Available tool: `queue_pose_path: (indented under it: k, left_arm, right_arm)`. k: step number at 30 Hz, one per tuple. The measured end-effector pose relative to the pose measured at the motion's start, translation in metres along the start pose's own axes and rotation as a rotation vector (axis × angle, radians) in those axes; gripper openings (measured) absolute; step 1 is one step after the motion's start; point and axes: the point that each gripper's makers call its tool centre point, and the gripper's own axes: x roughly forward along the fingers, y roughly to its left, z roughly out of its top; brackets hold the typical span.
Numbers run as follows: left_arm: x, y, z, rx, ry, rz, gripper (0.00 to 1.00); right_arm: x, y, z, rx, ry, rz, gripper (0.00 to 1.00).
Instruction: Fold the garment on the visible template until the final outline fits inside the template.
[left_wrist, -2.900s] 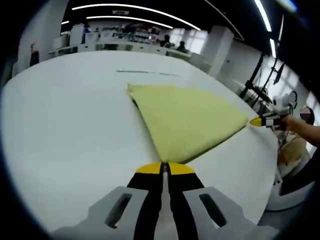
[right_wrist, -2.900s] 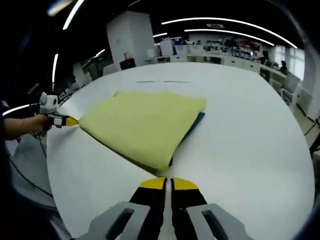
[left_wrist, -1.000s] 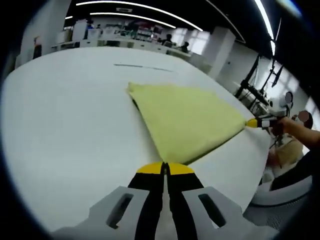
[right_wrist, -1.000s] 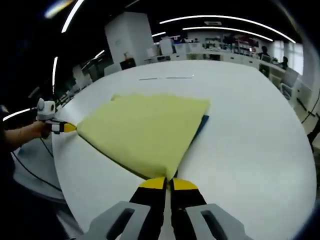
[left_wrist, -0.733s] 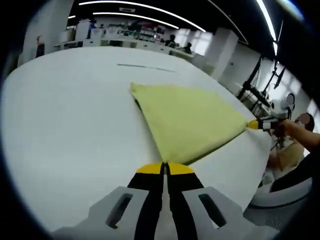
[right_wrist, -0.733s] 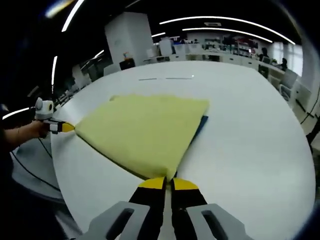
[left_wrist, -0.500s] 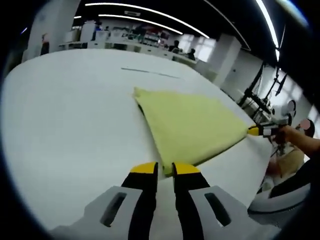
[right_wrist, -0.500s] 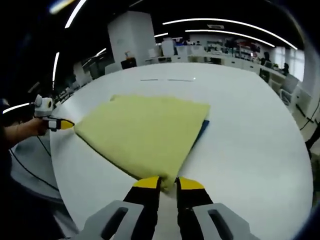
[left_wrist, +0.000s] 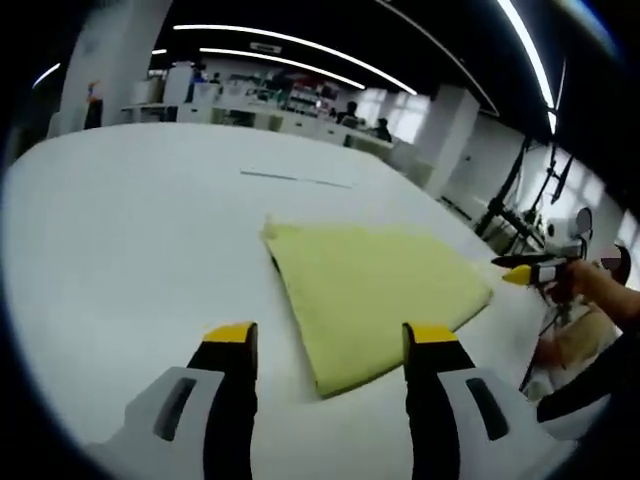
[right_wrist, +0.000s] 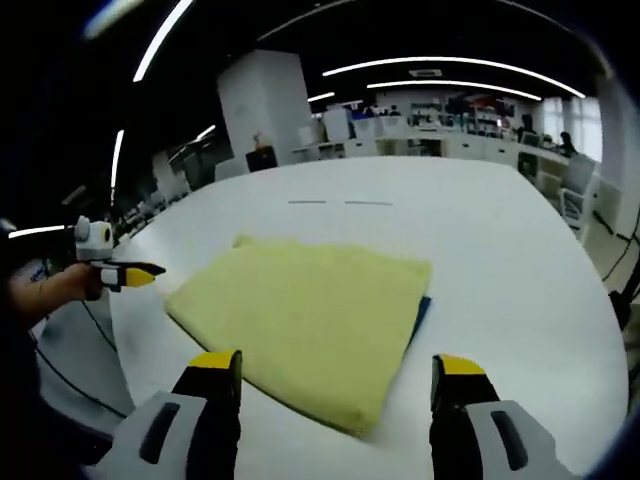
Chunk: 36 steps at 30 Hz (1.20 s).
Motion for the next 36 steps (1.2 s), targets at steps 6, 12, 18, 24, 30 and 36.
queue_pose_path:
  k: [6, 12, 18, 24, 30, 36]
  left_arm:
    - [-0.011, -0.008, 0.016, 0.006, -0.034, -0.002, 0.75]
    - [-0.027, -0.011, 0.022, 0.014, -0.042, 0.014, 0.93]
    - [-0.042, -0.019, 0.024, 0.059, -0.044, 0.026, 0.99]
    - [-0.052, -0.023, 0.028, 0.103, -0.062, 0.038, 0.99]
    - [-0.056, -0.026, 0.023, 0.139, -0.048, 0.039, 0.99]
    - [-0.061, -0.028, 0.019, 0.134, -0.051, 0.033, 0.99]
  right_arm:
    - [-0.014, 0.015, 0.022, -0.012, -0.052, 0.032, 0.9]
    - [-0.029, 0.025, 0.025, 0.009, -0.069, 0.043, 0.99]
    - [-0.044, 0.024, 0.024, -0.002, -0.092, 0.016, 0.99]
    - [-0.058, 0.027, 0.025, -0.021, -0.12, 0.015, 0.99]
    - [-0.063, 0.029, 0.022, -0.04, -0.12, 0.007, 0.99]
    - [-0.066, 0.03, 0.021, -0.041, -0.132, 0.002, 0.99]
